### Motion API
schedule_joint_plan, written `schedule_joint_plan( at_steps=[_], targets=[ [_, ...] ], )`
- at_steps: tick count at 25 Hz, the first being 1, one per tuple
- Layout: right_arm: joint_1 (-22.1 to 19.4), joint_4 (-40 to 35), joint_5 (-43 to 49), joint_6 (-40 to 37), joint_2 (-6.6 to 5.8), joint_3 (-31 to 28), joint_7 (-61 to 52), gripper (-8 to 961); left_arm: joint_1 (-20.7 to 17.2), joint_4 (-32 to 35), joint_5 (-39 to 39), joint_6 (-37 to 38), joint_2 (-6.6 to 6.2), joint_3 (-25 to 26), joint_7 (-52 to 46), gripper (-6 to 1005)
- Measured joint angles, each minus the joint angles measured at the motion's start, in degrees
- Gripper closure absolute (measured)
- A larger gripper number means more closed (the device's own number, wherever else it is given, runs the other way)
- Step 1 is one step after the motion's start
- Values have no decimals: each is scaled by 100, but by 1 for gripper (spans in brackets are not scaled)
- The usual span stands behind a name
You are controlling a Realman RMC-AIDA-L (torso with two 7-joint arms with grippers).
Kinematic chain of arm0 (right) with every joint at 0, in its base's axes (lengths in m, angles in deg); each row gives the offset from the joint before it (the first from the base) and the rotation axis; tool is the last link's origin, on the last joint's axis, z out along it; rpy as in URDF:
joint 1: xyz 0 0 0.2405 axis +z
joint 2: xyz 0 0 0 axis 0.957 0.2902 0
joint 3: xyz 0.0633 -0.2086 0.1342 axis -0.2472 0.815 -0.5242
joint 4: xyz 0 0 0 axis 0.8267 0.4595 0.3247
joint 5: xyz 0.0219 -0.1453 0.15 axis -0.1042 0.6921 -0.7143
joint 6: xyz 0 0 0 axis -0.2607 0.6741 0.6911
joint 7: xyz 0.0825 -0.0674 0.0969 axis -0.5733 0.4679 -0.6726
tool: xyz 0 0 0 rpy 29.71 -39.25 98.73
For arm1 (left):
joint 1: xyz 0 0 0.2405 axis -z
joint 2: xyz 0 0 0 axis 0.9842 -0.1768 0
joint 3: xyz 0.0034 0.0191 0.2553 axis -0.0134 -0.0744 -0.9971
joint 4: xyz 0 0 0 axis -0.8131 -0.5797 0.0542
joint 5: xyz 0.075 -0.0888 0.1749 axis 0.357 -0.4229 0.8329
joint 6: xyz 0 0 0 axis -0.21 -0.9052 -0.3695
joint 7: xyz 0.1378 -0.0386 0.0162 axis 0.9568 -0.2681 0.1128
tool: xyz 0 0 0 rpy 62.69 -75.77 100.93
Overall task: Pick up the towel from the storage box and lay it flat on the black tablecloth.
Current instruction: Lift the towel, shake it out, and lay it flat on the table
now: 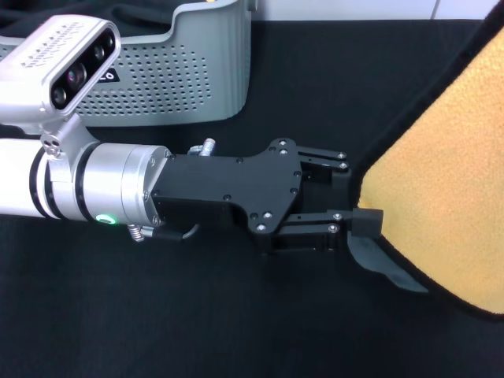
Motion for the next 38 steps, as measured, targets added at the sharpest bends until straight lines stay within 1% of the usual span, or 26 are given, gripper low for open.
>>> schedule_joint_plan(
  at_steps=[2, 6, 12, 18, 23, 27, 29, 31, 32, 33, 36, 37, 38],
  targets=[
    [0, 8, 6, 9, 10, 0, 23, 948, 1, 0, -5, -8, 0, 0, 3, 572],
    [0, 16, 8, 10, 20, 0, 35, 948, 36, -2, 32, -10, -7, -29, -37, 649],
    [1, 16, 8, 19, 24, 0, 48, 948, 62, -4, 7, -4, -9, -272, 12, 763],
    [-11, 16, 8, 36, 31, 0, 57, 948, 58, 12, -2, 27, -6, -294, 38, 878],
    [-61, 17, 6, 37, 39, 0, 85, 948, 33, 6, -7, 46, -8, -301, 107, 935],
    [-178, 32, 0, 69, 75, -4, 88, 948, 25, 4, -21, 51, -17, -271, 33, 948],
    [-295, 65, -11, 94, 124, -19, 90, 948, 15, 30, -38, 51, -40, -252, -159, 954],
    [-448, 110, -14, 154, 213, -59, 89, 948, -34, 117, -66, 48, -74, -243, -311, 957],
    [-559, 160, -8, 230, 277, -61, 72, 948, -83, 187, -95, 48, -111, -242, -402, 958],
    [-643, 208, -3, 312, 329, -54, 43, 948, -140, 278, -141, 48, -158, -239, -506, 958],
    [-928, 413, 90, 602, 556, 36, -107, 948, -351, 709, -264, 56, -330, -238, -966, 959],
    [-1033, 505, 199, 680, 653, 56, -150, 948, -419, 883, -288, 80, -395, -239, -1141, 959],
    [-1093, 560, 260, 705, 724, 58, -163, 948, -487, 1091, -290, 133, -486, -237, -1333, 959]
  ],
)
